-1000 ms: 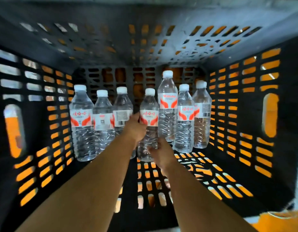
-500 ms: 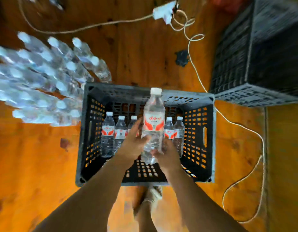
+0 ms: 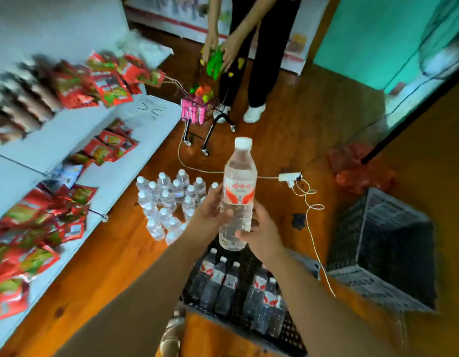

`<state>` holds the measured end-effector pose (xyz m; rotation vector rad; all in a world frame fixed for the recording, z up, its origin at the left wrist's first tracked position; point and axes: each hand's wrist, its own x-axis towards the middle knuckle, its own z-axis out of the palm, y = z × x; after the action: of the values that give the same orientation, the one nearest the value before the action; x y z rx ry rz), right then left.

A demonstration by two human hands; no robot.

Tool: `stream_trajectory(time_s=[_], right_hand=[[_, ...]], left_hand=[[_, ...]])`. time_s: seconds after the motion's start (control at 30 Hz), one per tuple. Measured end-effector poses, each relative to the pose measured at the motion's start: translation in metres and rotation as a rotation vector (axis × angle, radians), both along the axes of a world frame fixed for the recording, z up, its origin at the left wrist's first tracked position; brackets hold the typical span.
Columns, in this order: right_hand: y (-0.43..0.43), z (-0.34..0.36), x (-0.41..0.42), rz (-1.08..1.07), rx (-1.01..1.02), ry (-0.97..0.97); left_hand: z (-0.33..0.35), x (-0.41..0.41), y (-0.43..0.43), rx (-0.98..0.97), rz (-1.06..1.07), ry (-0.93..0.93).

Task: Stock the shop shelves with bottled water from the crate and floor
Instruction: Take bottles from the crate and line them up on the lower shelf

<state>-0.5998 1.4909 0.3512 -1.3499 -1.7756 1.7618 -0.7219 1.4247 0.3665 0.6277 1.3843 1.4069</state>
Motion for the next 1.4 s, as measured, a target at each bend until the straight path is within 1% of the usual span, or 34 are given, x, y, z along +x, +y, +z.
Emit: stream_trajectory(time_s=[0.1, 0.23, 0.3, 0.47, 0.6, 0.77, 0.9, 1.03, 1.1, 1.17, 1.23, 1.4], right_hand=[[-0.026, 0.045, -0.032, 0.137, 0.073, 0.037], [-0.076, 0.096, -0.083, 0.329, 0.171, 0.126], [-0.104, 0.116, -0.114, 0.405, 0.194, 0.173], [-0.180, 0.138, -0.201, 0.612, 0.251, 0.262], [-0.245, 0.143, -0.272, 0.746, 0.277, 0.287], [-0.304, 0.130, -0.353, 0.829, 0.247, 0.250], [-0.331, 0.114, -0.404, 0.870, 0.199, 0.205], [-0.340, 0.093, -0.445, 0.906, 0.220, 0.132], [-0.335, 0.063, -0.490, 0.976, 0.258, 0.093], [-0.337, 0.061, -0.494, 0.992, 0.293, 0.061], [-0.333, 0.038, -0.517, 1.050, 0.291, 0.053], [-0.323, -0.027, -0.589, 1.137, 0.322, 0.051]], left_hand=[[0.045, -0.022, -0.044, 0.039, 0.139, 0.032], [0.097, -0.054, -0.114, 0.100, 0.331, 0.108], [0.119, -0.073, -0.151, 0.124, 0.443, 0.118], [0.149, -0.131, -0.246, 0.198, 0.656, 0.224], [0.155, -0.178, -0.316, 0.219, 0.817, 0.232], [0.142, -0.245, -0.376, 0.136, 0.924, 0.266], [0.124, -0.295, -0.399, 0.053, 1.008, 0.290], [0.100, -0.330, -0.406, -0.066, 1.038, 0.328], [0.070, -0.372, -0.402, -0.135, 1.086, 0.305], [0.064, -0.374, -0.404, -0.189, 1.086, 0.283], [0.041, -0.393, -0.397, -0.257, 1.114, 0.289], [-0.027, -0.455, -0.384, -0.275, 1.206, 0.311]])
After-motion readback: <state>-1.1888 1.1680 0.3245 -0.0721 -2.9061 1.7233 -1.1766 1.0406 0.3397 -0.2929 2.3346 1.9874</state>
